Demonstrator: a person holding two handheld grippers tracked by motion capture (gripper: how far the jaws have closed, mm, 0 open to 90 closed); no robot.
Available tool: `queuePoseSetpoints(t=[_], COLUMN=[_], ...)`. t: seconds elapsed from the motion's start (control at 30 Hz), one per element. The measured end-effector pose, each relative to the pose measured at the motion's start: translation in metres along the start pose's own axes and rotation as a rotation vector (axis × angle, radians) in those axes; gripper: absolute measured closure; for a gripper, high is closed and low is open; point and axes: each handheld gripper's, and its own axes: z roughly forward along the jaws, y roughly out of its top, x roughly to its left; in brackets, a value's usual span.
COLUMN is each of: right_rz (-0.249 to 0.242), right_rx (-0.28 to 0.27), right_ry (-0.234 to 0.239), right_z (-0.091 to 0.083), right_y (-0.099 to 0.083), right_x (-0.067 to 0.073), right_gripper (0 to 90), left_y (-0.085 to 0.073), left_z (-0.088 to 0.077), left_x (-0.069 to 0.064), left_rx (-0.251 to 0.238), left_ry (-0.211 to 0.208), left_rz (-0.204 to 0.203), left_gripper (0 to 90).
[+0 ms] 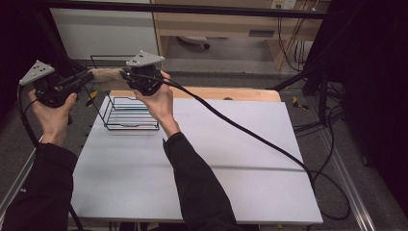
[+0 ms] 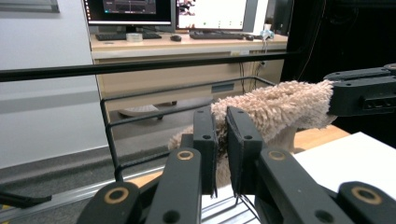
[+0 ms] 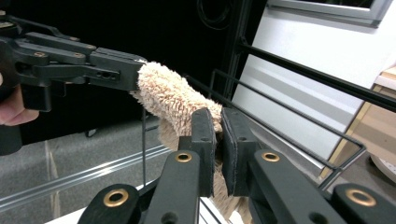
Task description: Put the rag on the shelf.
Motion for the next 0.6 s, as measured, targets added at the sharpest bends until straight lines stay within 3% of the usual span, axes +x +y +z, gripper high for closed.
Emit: queuePoseSetpoints(t=[0.27,0.37,0.47,0.6], right_rz=[0.015,0.008,0.001,-0.007], right_rx=[0.014,0.02,0.029,0.035], right_ry=[0.018,0.02,0.021,0.018], right_z=[-0.001,-0.001,-0.001,0.0], right_y=[-0.008,-0.009,-0.011,-0.013], right_x=[-0.001,0.0,0.0,0.002], right_gripper=[84.4,84.4,84.3,84.0], left_y=[0.005,0.014,0.024,0.027], left_z=[-0.004,-0.008,-0.009,0.001], left_x=[-0.002,0.0,0.0,-0.003], left_rx=[0.014,-0.009,-0.029,0.055], left_ry=[-0.006,-0.005,-0.01,-0.029], left_rz=[-0.006,-0.031,-0.063,-0.077], left_gripper=[77.2,72.5,73.5,80.2])
